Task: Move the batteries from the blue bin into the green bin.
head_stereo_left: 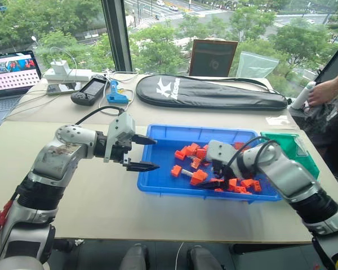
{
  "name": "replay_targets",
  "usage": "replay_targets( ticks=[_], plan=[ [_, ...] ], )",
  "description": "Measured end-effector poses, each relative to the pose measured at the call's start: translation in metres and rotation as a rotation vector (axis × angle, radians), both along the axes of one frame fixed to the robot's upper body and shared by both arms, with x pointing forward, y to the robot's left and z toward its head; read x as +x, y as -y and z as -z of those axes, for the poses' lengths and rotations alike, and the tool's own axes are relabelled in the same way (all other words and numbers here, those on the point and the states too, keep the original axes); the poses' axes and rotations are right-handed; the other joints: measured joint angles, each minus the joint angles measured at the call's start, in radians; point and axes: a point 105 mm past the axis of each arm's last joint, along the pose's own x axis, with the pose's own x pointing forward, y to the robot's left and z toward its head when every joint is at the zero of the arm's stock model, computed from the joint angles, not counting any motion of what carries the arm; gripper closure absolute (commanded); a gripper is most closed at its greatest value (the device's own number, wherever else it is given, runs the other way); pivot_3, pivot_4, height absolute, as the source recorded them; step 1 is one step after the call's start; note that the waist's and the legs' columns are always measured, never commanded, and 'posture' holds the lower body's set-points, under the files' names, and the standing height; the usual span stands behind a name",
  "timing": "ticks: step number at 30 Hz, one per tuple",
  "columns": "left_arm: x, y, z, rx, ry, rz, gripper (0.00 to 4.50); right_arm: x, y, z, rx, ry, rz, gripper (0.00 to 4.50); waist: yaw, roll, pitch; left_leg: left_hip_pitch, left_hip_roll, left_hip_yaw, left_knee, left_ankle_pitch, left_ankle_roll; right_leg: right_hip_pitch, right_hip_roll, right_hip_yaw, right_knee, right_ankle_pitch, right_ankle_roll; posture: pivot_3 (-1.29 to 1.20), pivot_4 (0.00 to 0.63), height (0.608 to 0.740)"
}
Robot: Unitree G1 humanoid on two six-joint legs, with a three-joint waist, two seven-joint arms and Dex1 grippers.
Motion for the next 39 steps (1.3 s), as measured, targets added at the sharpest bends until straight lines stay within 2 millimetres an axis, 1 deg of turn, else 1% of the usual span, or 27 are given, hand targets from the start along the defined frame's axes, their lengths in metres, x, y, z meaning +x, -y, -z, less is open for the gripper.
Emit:
replay_targets(
  ticks=[2,3,7,10,15,19,21,25,27,29,33,36,37,38,39],
  plan=[
    [0.0,0.0,0.0,0.0,0.001,0.0,0.0,0.002,-0.001,-0.013,0.034,0.022,0.023,0.01,-0.003,0.0,0.0,0.001,0.0,0.0,0.0,0.0,0.0,0.0,0.0,0.0,0.001,0.0,0.0,0.0,0.15,0.74],
    [0.0,0.0,0.0,-0.001,0.001,0.0,0.0,0.004,-0.004,-0.016,0.057,0.024,0.039,0.01,-0.005,0.0,0.0,0.001,0.001,0.0,0.0,0.0,0.0,0.0,0.001,0.0,0.001,0.0,0.0,0.0,0.15,0.74],
    [0.002,0.002,-0.005,-0.005,0.013,0.004,0.0,0.01,-0.019,-0.015,0.116,-0.024,0.122,0.01,-0.006,0.0,0.0,0.001,0.0,0.0,0.0,0.0,0.0,-0.002,0.001,0.0,0.005,-0.001,-0.001,0.0,0.15,0.74],
    [0.002,0.001,-0.004,-0.005,0.01,0.002,0.0,0.013,-0.031,-0.006,0.096,-0.068,0.205,0.01,-0.003,0.0,0.0,0.0,0.0,0.0,0.001,0.0,0.0,-0.003,0.0,0.0,0.008,-0.002,-0.002,0.0,0.15,0.74],
    [0.003,0.001,-0.004,-0.004,0.008,0.001,0.0,0.012,-0.047,0.009,0.041,-0.15,0.28,0.01,-0.003,0.0,0.0,0.0,0.0,0.0,0.001,0.0,0.0,-0.003,0.0,0.0,0.009,-0.002,-0.002,0.0,0.15,0.74],
    [0.003,0.001,-0.004,-0.004,0.008,0.0,0.0,0.015,-0.048,0.013,0.004,-0.168,0.335,0.01,-0.001,0.0,0.0,0.0,0.0,0.0,0.001,0.0,0.0,-0.003,0.0,0.0,0.009,-0.002,-0.002,0.0,0.15,0.74],
    [0.003,0.001,-0.004,-0.003,0.009,-0.001,0.0,0.015,-0.053,0.016,-0.023,-0.171,0.334,0.01,-0.003,0.0,0.0,0.0,0.0,0.0,0.001,0.0,0.0,-0.003,0.0,0.0,0.009,-0.002,-0.002,0.0,0.15,0.74],
    [0.003,0.001,-0.004,-0.003,0.011,-0.001,0.0,0.015,-0.059,0.033,-0.072,-0.198,0.336,0.01,-0.004,0.0,0.0,0.0,0.0,0.0,0.001,0.0,0.0,-0.004,0.001,0.0,0.01,-0.002,-0.002,0.0,0.15,0.74],
    [0.003,0.001,-0.004,-0.002,0.012,-0.001,0.0,0.016,-0.058,0.039,-0.09,-0.209,0.349,0.52,-0.004,0.0,0.0,0.0,0.0,0.0,0.001,0.0,0.0,-0.004,0.001,0.0,0.01,-0.002,-0.003,0.0,0.15,0.74],
    [0.003,0.0,-0.004,0.0,0.012,-0.003,0.0,0.018,-0.061,0.041,-0.091,-0.2,0.34,1.07,-0.004,0.0,0.0,0.0,0.0,0.0,0.001,0.0,0.0,-0.004,0.001,0.0,0.01,-0.002,-0.003,0.0,0.15,0.74],
    [0.003,0.0,-0.004,0.002,0.013,-0.005,0.0,0.017,-0.07,0.043,-0.096,-0.173,0.295,2.44,-0.006,0.0,0.0,0.0,0.0,0.0,0.001,0.0,0.0,-0.004,0.001,0.0,0.01,-0.002,-0.003,0.0,0.15,0.74],
    [0.003,-0.001,-0.004,0.006,0.015,-0.008,0.0,0.018,-0.072,0.043,-0.103,-0.155,0.279,3.47,-0.006,0.0,0.0,0.001,0.0,0.0,0.001,0.0,0.0,-0.004,0.001,0.0,0.011,-0.002,-0.003,0.0,0.15,0.74],
    [0.003,-0.002,-0.004,0.007,0.015,-0.009,0.0,0.019,-0.072,0.042,-0.104,-0.151,0.28,3.69,-0.006,0.0,0.0,0.001,0.0,0.0,0.001,0.0,0.0,-0.004,0.001,0.0,0.011,-0.002,-0.003,0.0,0.15,0.74],
    [0.003,-0.002,-0.004,0.008,0.016,-0.009,0.0,0.019,-0.071,0.042,-0.105,-0.148,0.281,4.18,-0.006,0.0,0.0,0.001,0.0,0.0,0.001,0.0,0.0,-0.004,0.001,0.0,0.011,-0.002,-0.003,0.0,0.15,0.74],
    [0.003,-0.002,-0.004,0.007,0.016,-0.009,0.0,0.02,-0.07,0.041,-0.107,-0.145,0.284,4.24,-0.006,0.0,0.0,0.001,0.0,0.0,0.001,0.0,0.0,-0.004,0.001,0.0,0.011,-0.002,-0.003,0.0,0.15,0.74]
  ],
)
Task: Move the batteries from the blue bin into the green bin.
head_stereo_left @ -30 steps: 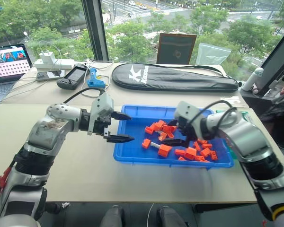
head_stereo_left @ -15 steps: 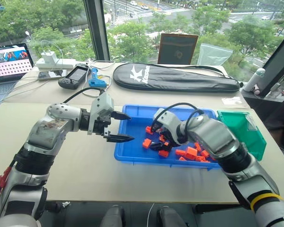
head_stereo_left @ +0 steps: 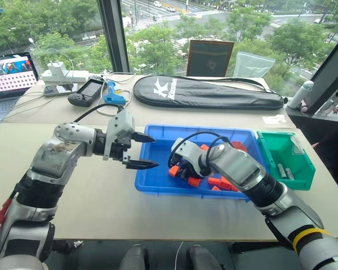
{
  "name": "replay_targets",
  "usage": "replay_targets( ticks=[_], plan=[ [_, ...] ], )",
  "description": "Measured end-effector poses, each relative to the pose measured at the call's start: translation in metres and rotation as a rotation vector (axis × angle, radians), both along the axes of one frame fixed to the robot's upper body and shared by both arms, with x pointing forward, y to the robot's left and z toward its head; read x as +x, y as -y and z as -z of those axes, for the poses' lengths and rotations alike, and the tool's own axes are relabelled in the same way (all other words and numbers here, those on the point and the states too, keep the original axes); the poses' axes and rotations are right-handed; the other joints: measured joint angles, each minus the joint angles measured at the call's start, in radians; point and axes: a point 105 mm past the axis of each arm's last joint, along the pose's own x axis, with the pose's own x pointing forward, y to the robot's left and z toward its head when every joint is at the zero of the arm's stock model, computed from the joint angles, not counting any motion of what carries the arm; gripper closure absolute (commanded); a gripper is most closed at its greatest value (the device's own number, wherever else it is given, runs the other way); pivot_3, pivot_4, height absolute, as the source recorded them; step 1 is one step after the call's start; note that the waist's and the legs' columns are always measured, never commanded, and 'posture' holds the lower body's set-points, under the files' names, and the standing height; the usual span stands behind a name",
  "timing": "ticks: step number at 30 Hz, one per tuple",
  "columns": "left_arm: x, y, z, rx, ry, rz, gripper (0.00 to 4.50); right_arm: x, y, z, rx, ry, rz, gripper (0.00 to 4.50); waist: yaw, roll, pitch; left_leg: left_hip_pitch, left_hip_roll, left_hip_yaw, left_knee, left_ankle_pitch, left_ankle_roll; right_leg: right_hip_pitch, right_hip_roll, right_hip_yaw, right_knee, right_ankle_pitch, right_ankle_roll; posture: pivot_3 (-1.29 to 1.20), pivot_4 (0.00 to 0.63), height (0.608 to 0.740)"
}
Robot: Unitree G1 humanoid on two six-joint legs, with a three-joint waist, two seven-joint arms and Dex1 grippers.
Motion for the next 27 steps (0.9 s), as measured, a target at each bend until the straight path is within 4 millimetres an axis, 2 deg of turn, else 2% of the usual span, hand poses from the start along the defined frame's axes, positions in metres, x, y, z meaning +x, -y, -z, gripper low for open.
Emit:
replay_targets(
  ticks=[3,5,6,9,11,12,15,17,21,27],
  plan=[
    [0.0,0.0,0.0,0.0,0.0,0.0,0.0,0.004,0.011,-0.005,-0.01,0.011,0.024,4.24,0.004,0.0,0.0,0.0,0.0,0.0,0.0,0.0,0.0,0.0,0.0,0.0,-0.001,0.0,0.0,0.0,0.15,0.74],
    [0.0,0.0,0.0,-0.001,-0.001,0.0,0.0,0.007,0.014,-0.016,0.023,0.031,0.038,4.24,0.003,0.0,0.0,-0.001,0.0,0.0,0.0,0.0,0.0,-0.001,0.0,0.0,0.0,0.0,0.0,0.0,0.15,0.74],
    [0.0,0.0,0.0,-0.002,-0.001,0.001,0.0,0.008,0.015,-0.024,0.047,0.044,0.042,4.24,0.003,0.0,0.0,-0.001,0.0,0.0,0.0,0.0,0.0,-0.001,0.0,0.0,0.0,0.0,0.0,0.0,0.15,0.74],
    [0.0,0.003,0.001,-0.011,-0.005,0.008,0.0,0.015,0.023,-0.068,0.161,0.136,0.073,4.24,0.003,0.0,0.0,-0.002,0.0,0.0,0.0,0.0,0.0,-0.002,0.0,0.0,0.001,0.0,0.0,0.0,0.15,0.74],
    [0.0,0.004,0.002,-0.012,-0.008,0.011,0.0,0.018,0.039,-0.092,0.195,0.195,0.117,4.24,0.004,0.0,0.0,-0.002,0.0,0.0,0.0,0.0,0.0,-0.003,0.0,0.0,0.0,0.0,0.0,0.0,0.15,0.74],
    [0.001,0.004,0.002,-0.014,-0.009,0.01,0.0,0.02,0.053,-0.102,0.2,0.225,0.16,4.24,0.007,0.0,0.0,-0.003,0.0,0.0,0.0,0.0,0.0,-0.002,0.0,0.0,0.0,0.0,0.0,0.0,0.15,0.74],
    [0.002,0.004,0.002,-0.016,-0.009,0.009,0.0,0.022,0.091,-0.117,0.172,0.269,0.276,4.24,0.009,0.0,0.0,-0.005,0.0,0.001,0.0,0.0,0.0,-0.004,-0.001,0.0,-0.001,0.0,0.0,0.0,0.15,0.74],
    [0.003,0.006,0.002,-0.019,-0.005,0.017,0.0,0.021,0.124,-0.127,0.13,0.305,0.369,4.24,0.009,0.0,0.0,-0.008,0.0,0.001,0.0,0.0,0.0,-0.007,-0.001,0.0,-0.001,0.0,0.0,0.0,0.15,0.74],
    [0.005,0.009,0.004,-0.021,-0.011,0.025,0.0,0.012,0.183,-0.125,-0.023,0.336,0.531,4.24,0.006,0.0,0.0,-0.01,-0.001,0.001,0.0,0.0,0.0,-0.009,-0.001,0.0,-0.001,-0.001,-0.001,0.0,0.15,0.74],
    [0.007,0.014,0.003,-0.023,0.006,0.04,0.0,0.004,0.222,-0.093,-0.146,0.288,0.652,4.24,-0.007,0.0,0.0,-0.009,-0.001,0.001,0.0,0.0,0.0,-0.01,0.0,0.002,0.001,-0.001,-0.001,0.0,0.15,0.74]
  ],
)
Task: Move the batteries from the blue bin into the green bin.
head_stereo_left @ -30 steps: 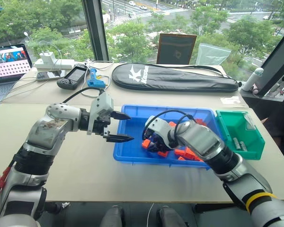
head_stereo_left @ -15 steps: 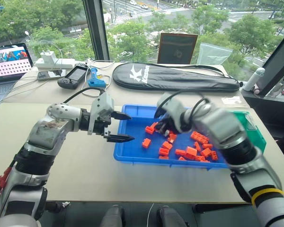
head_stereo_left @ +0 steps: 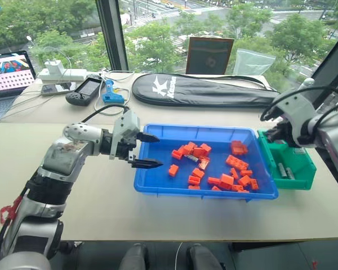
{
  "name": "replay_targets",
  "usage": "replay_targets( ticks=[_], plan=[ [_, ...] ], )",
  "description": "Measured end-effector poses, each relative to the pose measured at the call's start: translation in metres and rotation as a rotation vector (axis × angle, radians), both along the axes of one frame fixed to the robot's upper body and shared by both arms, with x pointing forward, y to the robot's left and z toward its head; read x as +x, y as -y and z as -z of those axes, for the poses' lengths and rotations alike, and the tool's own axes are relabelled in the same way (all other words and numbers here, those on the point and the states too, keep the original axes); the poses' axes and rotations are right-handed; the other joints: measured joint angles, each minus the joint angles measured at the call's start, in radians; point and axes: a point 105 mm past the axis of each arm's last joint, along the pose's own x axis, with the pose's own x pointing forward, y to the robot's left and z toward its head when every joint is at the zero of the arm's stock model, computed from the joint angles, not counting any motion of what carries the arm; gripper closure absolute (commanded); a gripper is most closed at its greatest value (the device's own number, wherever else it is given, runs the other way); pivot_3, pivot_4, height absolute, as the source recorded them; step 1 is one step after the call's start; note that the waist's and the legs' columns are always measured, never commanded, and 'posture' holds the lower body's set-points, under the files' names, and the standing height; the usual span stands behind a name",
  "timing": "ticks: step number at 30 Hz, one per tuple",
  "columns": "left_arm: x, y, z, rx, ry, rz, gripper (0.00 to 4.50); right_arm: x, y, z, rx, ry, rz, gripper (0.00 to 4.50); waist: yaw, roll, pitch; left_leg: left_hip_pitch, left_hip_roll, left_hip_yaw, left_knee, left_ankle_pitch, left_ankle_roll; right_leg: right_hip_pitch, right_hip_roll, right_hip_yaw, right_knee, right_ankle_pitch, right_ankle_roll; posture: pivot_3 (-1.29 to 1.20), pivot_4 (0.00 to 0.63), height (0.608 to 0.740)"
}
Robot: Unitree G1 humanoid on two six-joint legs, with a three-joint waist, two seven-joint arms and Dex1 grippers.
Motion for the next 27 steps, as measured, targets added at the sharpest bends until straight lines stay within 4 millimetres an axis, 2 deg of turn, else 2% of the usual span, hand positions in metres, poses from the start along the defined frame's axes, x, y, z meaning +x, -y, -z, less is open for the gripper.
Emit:
replay_targets(
  ticks=[3,5,6,8,13,15,16,18,20,24,27],
  plan=[
    [0.0,0.0,0.0,0.001,0.001,-0.001,0.0,-0.001,0.008,0.009,-0.022,-0.009,0.031,4.24,0.001,0.0,0.0,0.0,0.0,0.0,0.0,0.0,0.0,0.0,0.0,0.0,0.0,0.0,0.0,0.0,0.15,0.74],
    [0.0,0.0,0.0,0.003,0.001,-0.002,0.0,-0.002,0.016,0.017,-0.032,-0.024,0.061,3.22,0.004,0.0,0.0,0.0,0.0,0.0,0.001,0.0,0.0,0.0,0.0,0.0,0.0,0.0,0.0,0.0,0.15,0.74],
    [0.0,0.0,0.0,0.003,0.001,-0.002,0.0,-0.003,0.018,0.02,-0.032,-0.031,0.07,3.08,0.006,0.0,0.0,0.0,0.0,0.0,0.001,0.0,0.0,0.0,0.0,0.0,0.0,0.0,0.0,0.0,0.15,0.74],
    [0.0,0.0,0.0,0.003,0.002,-0.002,0.0,-0.003,0.019,0.021,-0.035,-0.034,0.069,2.4,0.007,0.0,0.0,0.0,0.0,0.0,0.001,0.0,0.0,0.0,0.0,0.0,0.0,0.0,0.0,0.0,0.15,0.74],
    [0.0,0.0,0.0,0.004,0.003,-0.003,0.0,0.002,0.01,0.003,-0.074,0.035,0.036,0.59,0.005,0.0,0.0,0.0,0.0,0.0,0.001,0.0,0.0,0.0,0.0,0.0,0.0,0.0,0.0,0.0,0.15,0.74],
    [0.0,-0.002,0.0,0.007,0.002,-0.009,0.0,0.006,-0.003,-0.006,-0.057,0.07,0.0,0.01,0.003,0.0,0.0,0.0,0.0,0.0,0.001,0.0,0.0,0.0,0.0,0.0,0.0,0.0,0.0,0.0,0.15,0.74],
    [0.001,-0.003,0.0,0.009,0.003,-0.014,0.0,0.01,-0.02,-0.011,-0.026,0.095,-0.048,0.01,-0.003,0.0,0.0,0.0,0.0,0.0,0.002,0.0,0.0,0.0,0.001,0.0,0.0,0.0,0.0,0.0,0.15,0.74],
    [0.0,-0.003,-0.001,0.008,0.006,-0.012,0.0,0.013,-0.066,-0.016,0.067,0.116,-0.196,0.01,-0.013,0.0,0.0,0.0,0.0,-0.002,0.002,0.0,0.0,0.0,0.002,0.0,0.001,0.0,0.0,0.0,0.15,0.74],
    [0.0,-0.002,-0.001,0.008,0.008,-0.01,0.0,0.006,-0.107,-0.006,0.147,0.064,-0.345,0.01,-0.014,0.0,0.0,0.0,0.0,-0.003,0.002,0.0,0.0,0.0,0.002,0.0,0.002,0.0,0.0,0.0,0.15,0.74],
    [0.001,-0.005,-0.002,0.01,0.011,-0.024,0.0,-0.001,-0.131,0.019,0.194,-0.04,-0.404,0.01,0.004,0.0,0.0,-0.004,0.0,-0.002,0.005,0.0,0.0,0.0,0.0,0.0,0.001,-0.001,0.001,0.0,0.15,0.74],
    [0.001,-0.007,-0.002,0.014,0.012,-0.036,0.0,-0.002,-0.145,0.029,0.229,-0.069,-0.431,0.01,0.009,0.0,0.0,-0.004,0.0,-0.002,0.008,0.0,0.0,0.0,0.0,0.0,0.002,0.0,0.001,0.0,0.15,0.74]
  ],
)
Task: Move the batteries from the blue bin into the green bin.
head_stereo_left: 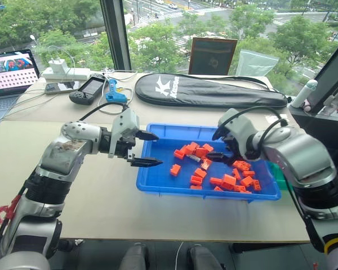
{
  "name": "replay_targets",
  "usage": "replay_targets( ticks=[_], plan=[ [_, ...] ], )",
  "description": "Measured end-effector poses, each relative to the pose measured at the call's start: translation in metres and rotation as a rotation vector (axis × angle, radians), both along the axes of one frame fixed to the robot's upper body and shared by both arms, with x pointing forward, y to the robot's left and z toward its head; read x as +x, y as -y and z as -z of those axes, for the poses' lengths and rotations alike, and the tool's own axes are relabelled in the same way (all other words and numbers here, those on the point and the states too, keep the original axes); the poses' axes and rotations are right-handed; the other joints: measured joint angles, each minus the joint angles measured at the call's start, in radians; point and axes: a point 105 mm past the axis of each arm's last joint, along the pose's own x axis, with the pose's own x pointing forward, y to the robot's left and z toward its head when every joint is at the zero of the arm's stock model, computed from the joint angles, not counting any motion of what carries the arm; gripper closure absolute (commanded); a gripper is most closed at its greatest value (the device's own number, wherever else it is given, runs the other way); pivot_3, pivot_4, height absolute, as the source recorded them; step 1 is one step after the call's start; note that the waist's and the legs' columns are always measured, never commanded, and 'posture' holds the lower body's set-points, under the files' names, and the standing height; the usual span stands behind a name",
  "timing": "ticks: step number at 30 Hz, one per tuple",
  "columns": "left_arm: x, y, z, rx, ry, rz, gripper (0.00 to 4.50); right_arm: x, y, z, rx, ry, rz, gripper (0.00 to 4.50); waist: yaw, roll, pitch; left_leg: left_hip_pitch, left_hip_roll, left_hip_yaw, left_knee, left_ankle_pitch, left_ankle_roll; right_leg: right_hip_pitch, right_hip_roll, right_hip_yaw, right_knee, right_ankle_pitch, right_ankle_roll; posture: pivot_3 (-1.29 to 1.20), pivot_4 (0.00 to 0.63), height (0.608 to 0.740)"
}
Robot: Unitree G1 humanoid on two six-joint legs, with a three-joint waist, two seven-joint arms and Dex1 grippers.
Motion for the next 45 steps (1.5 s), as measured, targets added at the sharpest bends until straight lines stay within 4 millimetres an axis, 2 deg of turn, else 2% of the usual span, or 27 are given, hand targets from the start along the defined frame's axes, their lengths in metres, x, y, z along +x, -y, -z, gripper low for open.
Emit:
replay_targets(
  ticks=[4,8,12,17,23,26,33,37,45],
  plan=[
    [-0.002,0.001,-0.001,0.004,0.009,0.003,0.0,0.0,-0.021,0.013,0.033,-0.042,-0.035,0.01,0.0,0.0,0.0,0.0,0.0,0.0,0.001,0.0,0.0,0.0,0.0,0.0,0.001,0.0,0.0,0.0,0.15,0.74],
    [-0.002,-0.002,0.002,0.008,-0.005,-0.015,0.0,0.0,-0.034,0.018,0.064,-0.061,-0.049,0.01,-0.001,0.0,0.0,0.0,0.0,0.0,0.001,0.0,0.0,0.0,0.001,0.0,0.001,0.0,0.0,0.0,0.15,0.74],
    [-0.003,-0.003,0.0,0.007,0.006,-0.02,0.0,0.002,-0.036,0.025,0.057,-0.083,-0.046,0.01,0.001,0.0,0.0,0.0,0.0,0.0,0.001,0.0,0.0,0.0,0.0,0.0,0.001,0.0,0.0,0.0,0.15,0.74],
    [-0.002,-0.003,-0.002,0.003,0.017,-0.031,0.0,0.011,-0.04,0.049,0.051,-0.144,-0.045,0.01,-0.001,0.0,0.0,0.0,0.0,0.0,0.001,0.0,0.0,0.0,0.001,0.0,0.001,0.0,0.0,0.0,0.15,0.74],
    [0.0,-0.005,-0.001,0.004,0.019,-0.051,0.0,0.024,-0.039,0.06,0.049,-0.132,-0.032,0.01,-0.002,0.0,0.0,0.0,0.0,0.0,0.001,0.0,0.0,0.0,0.001,0.0,0.001,0.0,0.0,0.0,0.15,0.74],
    [0.0,-0.006,0.0,0.005,0.019,-0.056,0.0,0.029,-0.045,0.06,0.064,-0.118,-0.041,0.71,-0.004,0.0,0.0,0.001,0.0,0.0,0.001,0.0,0.0,0.0,0.001,0.0,0.001,0.001,0.0,0.0,0.15,0.74],
    [0.0,-0.007,0.001,0.006,0.017,-0.064,0.0,0.027,-0.048,0.061,0.072,-0.123,-0.061,3.06,-0.003,0.0,0.0,0.001,0.0,0.0,0.001,0.0,0.0,0.001,0.001,0.0,0.001,0.001,0.0,0.0,0.15,0.74],
    [0.0,-0.007,0.002,0.005,0.016,-0.063,0.0,0.02,-0.04,0.059,0.044,-0.128,-0.054,4.25,0.0,0.0,0.0,0.0,0.0,0.0,0.001,0.0,0.0,0.001,0.001,0.0,0.001,0.001,0.001,0.0,0.15,0.74],
    [0.001,-0.001,0.002,-0.021,0.007,-0.04,0.0,0.007,-0.013,0.019,0.038,-0.065,0.002,4.25,0.0,0.0,0.0,0.0,0.0,0.0,0.001,0.0,0.0,0.0,0.0,0.0,0.001,0.001,0.001,0.0,0.15,0.74]
  ],
)
